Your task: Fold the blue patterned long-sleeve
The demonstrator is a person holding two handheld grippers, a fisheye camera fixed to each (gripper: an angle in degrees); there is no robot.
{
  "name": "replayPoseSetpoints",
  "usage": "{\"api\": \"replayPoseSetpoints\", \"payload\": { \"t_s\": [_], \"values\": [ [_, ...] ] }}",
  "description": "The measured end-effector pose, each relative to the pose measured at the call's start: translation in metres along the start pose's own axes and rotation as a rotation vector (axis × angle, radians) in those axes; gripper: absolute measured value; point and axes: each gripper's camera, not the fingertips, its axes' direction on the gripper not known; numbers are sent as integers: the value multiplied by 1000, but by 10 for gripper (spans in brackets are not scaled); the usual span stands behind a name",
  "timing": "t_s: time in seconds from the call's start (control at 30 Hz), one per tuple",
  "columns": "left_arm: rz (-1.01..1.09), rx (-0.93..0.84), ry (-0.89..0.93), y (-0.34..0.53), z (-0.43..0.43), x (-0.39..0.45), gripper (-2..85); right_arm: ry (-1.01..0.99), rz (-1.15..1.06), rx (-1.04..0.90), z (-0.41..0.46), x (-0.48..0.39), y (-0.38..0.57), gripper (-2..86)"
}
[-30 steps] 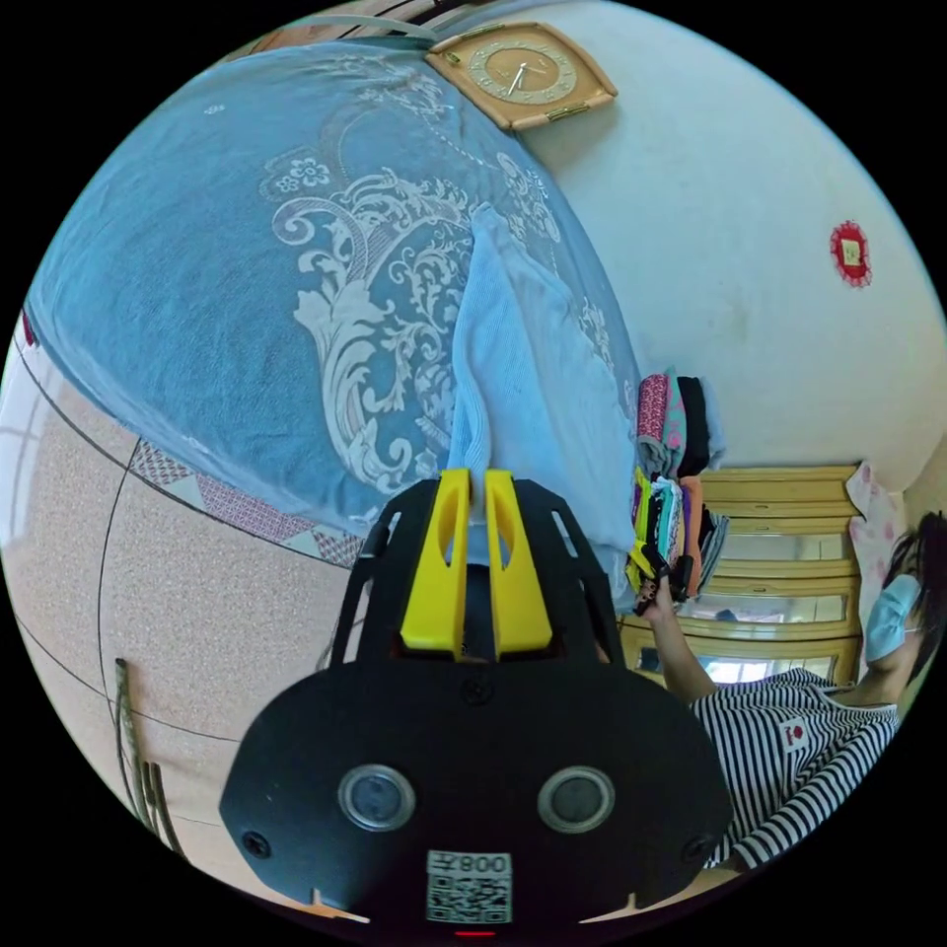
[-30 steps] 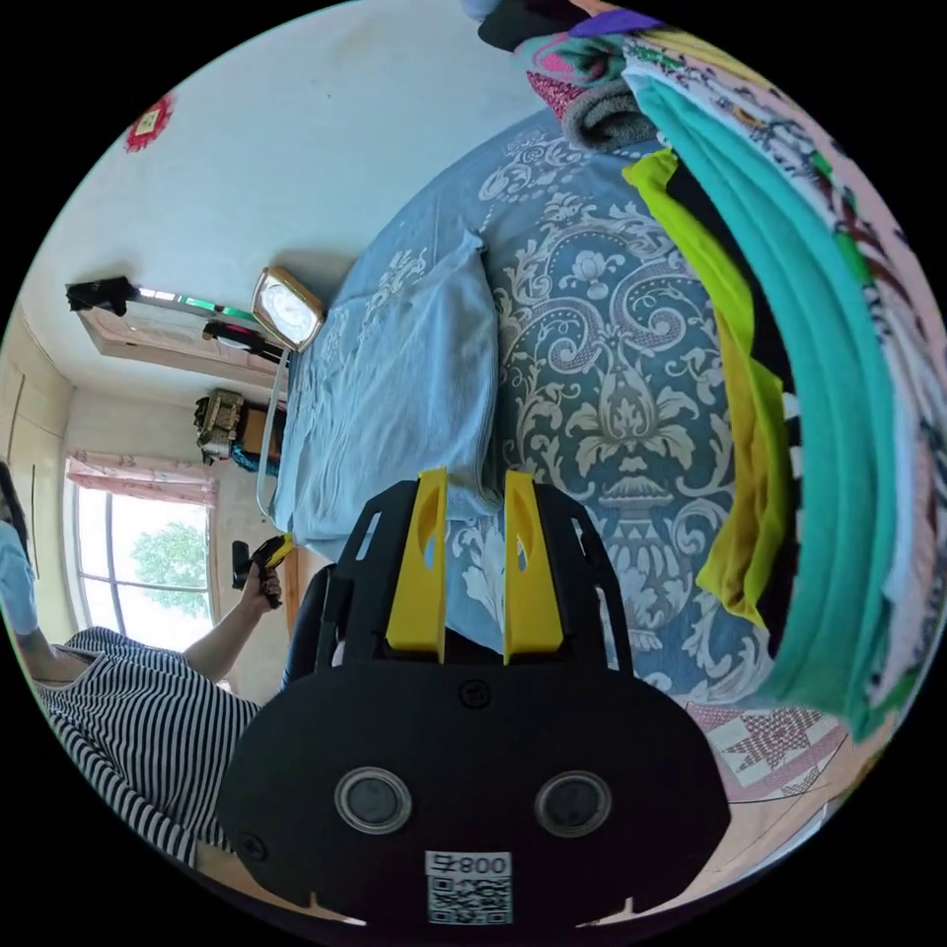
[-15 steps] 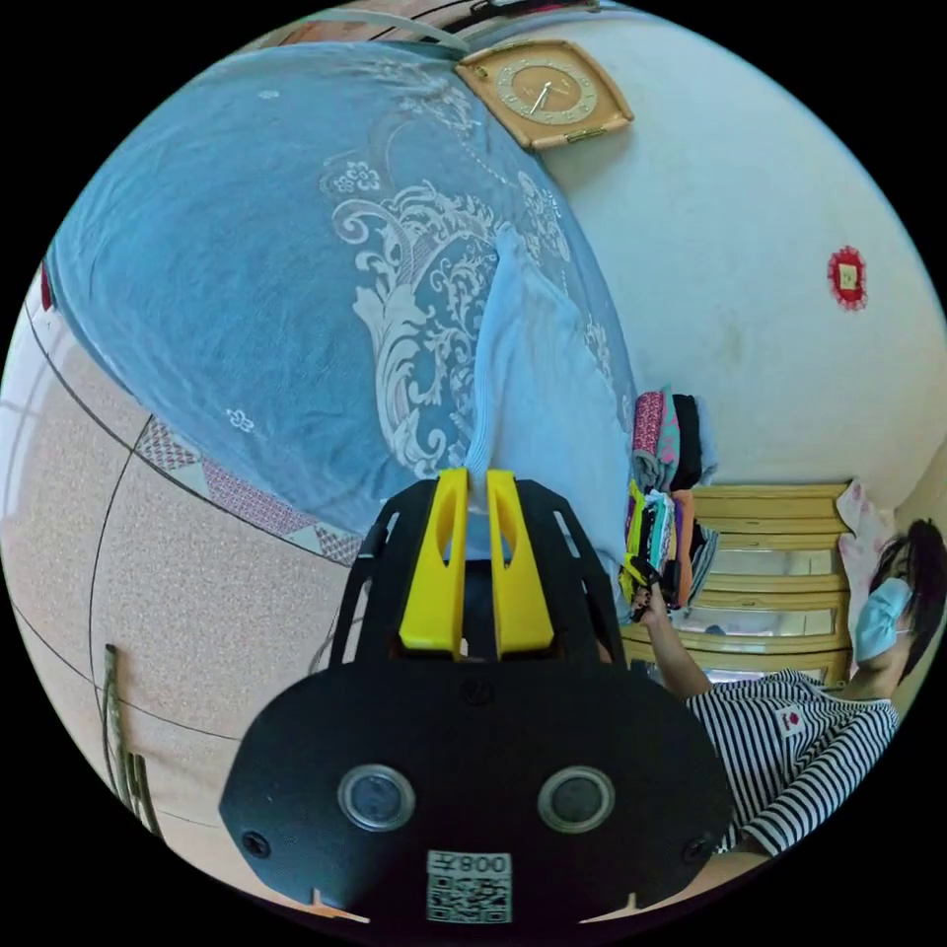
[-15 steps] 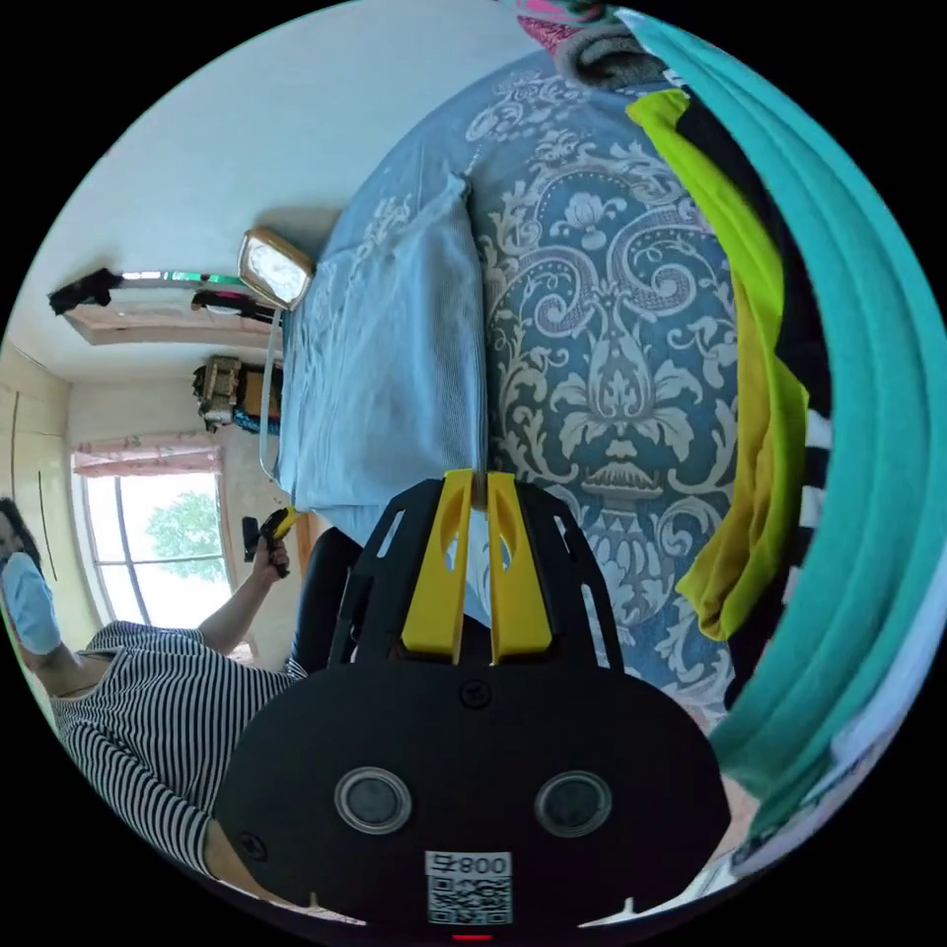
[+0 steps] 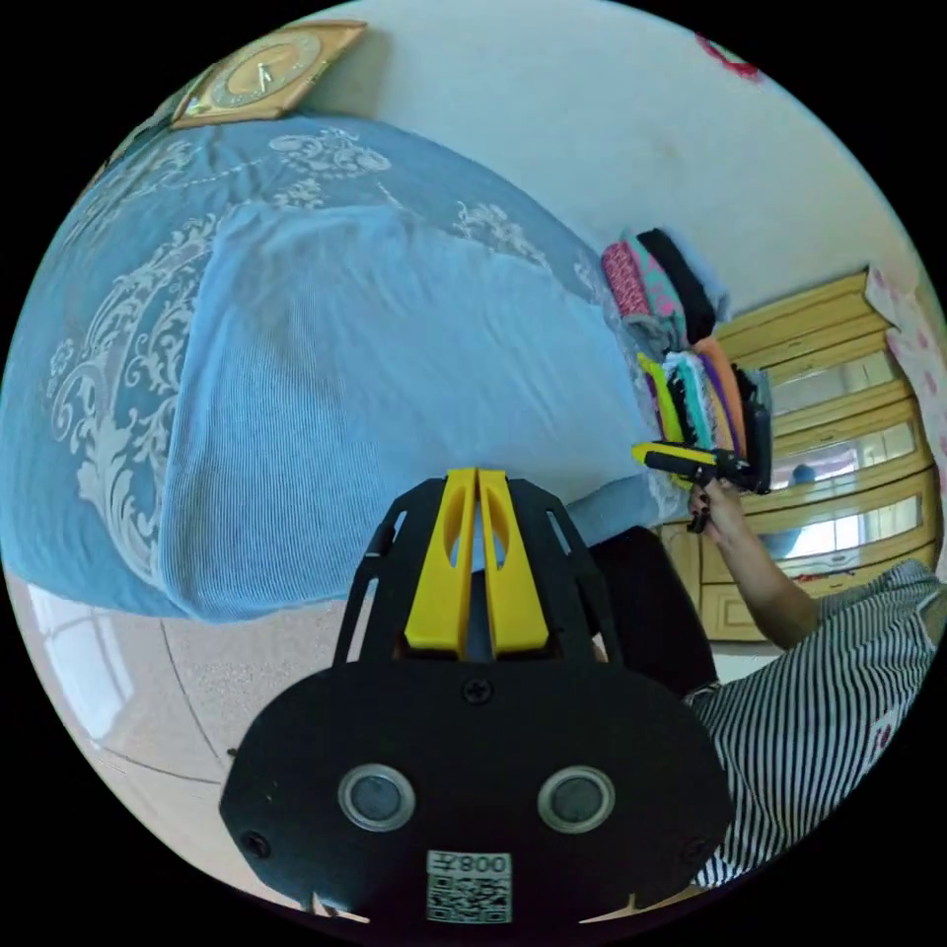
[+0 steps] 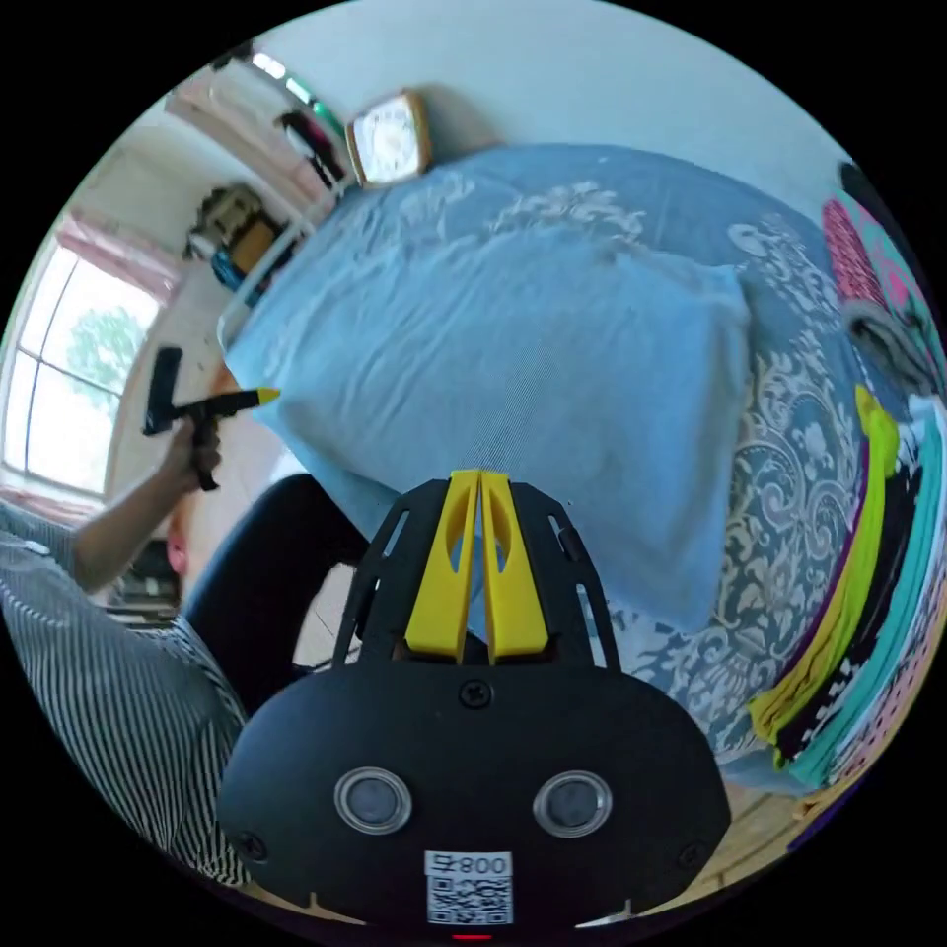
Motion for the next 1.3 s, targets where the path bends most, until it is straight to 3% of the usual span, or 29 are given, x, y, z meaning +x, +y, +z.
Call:
{"api": "replayPoseSetpoints", "payload": {
  "t_s": [0.1,0.2,0.33,0.5,0.63,0.77,0.93,1.3],
  "values": [
    [-35,8,15,-9,-1,41,2,116,-55,29,6,-32,3,2],
    [86,66,-64,-18,-20,108,2,135,-53,52,-6,-50,9,1],
    [214,-152,-146,-38,18,185,2,150,-22,62,18,-56,16,2],
    [216,-114,-142,-53,5,257,5,153,-16,75,22,-62,27,3],
    [373,-55,-93,-68,-6,353,17,15,172,181,1,-25,64,7],
    [596,-129,2,-95,21,459,55,-42,456,302,-12,31,123,20],
    [814,-216,-5,-126,61,577,81,-273,722,429,8,99,185,61],
    [1039,-270,-134,-155,101,740,112,-577,728,530,54,152,201,42]
  ]
}}
